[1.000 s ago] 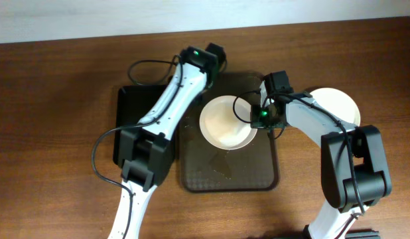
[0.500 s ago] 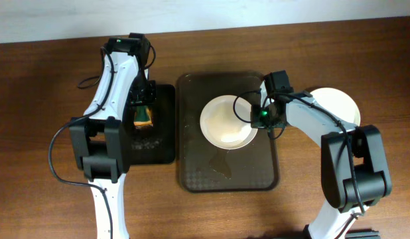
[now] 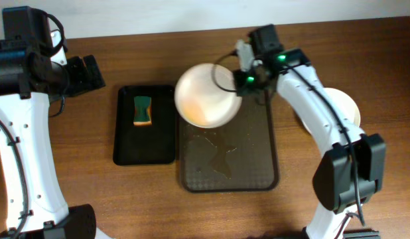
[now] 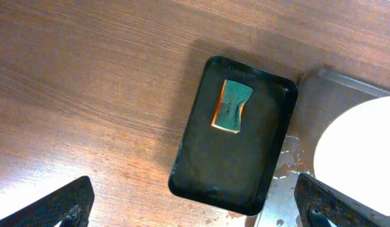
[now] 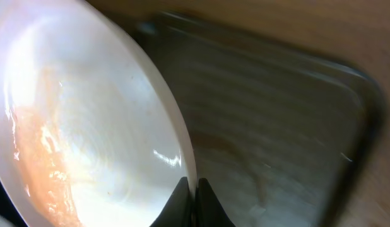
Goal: Clean dirty plates on tray and stack at the side
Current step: 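Lift the last plate with the right gripper and stack it on the pile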
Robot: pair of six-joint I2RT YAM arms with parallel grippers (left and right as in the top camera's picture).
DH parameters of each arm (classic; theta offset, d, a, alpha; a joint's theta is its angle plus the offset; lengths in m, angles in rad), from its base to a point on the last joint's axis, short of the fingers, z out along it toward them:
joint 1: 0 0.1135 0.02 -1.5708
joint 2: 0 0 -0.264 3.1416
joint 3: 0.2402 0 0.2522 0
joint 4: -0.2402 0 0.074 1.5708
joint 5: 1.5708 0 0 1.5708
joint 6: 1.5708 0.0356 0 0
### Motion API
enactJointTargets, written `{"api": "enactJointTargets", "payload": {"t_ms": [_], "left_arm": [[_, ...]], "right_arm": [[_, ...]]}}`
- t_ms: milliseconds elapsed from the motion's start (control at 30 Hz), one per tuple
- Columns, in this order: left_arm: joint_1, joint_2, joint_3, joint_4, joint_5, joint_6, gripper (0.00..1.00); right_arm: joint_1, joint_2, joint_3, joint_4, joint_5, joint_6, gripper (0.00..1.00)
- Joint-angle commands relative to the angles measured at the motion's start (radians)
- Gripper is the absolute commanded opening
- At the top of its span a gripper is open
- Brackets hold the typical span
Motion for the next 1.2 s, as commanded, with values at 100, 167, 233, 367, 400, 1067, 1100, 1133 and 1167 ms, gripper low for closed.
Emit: {"api": "enactJointTargets", "payload": {"t_ms": [100,167,233,367,400,1067,1100,1133,1167], "left_arm": [[0.002,0.0,0.0,-0.006,0.008,0.01,1.0],[0.002,0.0,0.0,-0.006,0.008,0.01,1.0],[0.002,0.0,0.0,-0.006,0.008,0.01,1.0],[0.002,0.0,0.0,-0.006,0.008,0.01,1.0],[0.002,0.0,0.0,-0.006,0.008,0.01,1.0],[0.002,0.0,0.0,-0.006,0.008,0.01,1.0],[0.002,0.0,0.0,-0.006,0.008,0.01,1.0],[0.002,0.0,0.0,-0.006,0.008,0.01,1.0],[0.002,0.0,0.0,-0.006,0.008,0.01,1.0]], "right_arm": [[0.258,0.046,0.015,0.207,0.232,-0.014,0.04],[0.342,0.068,0.015,0.262,0.445,-0.014,0.04],[0.409,0.068,0.016,0.297,0.668,-0.014,0.04],[0.533,0.067,0.016,0.309,1.006,-0.026,0.04],[0.555,0.067,0.016,0.312,1.037,-0.052,0.04],[0.657,0.054,0.019,0.312,1.184,-0.118,0.04],[0.657,0.054,0.018,0.312,1.184,-0.117,0.04],[0.655,0.054,0.018,0.312,1.18,-0.116,0.04],[0.646,0.054,0.018,0.301,1.179,-0.067,0.04]]}}
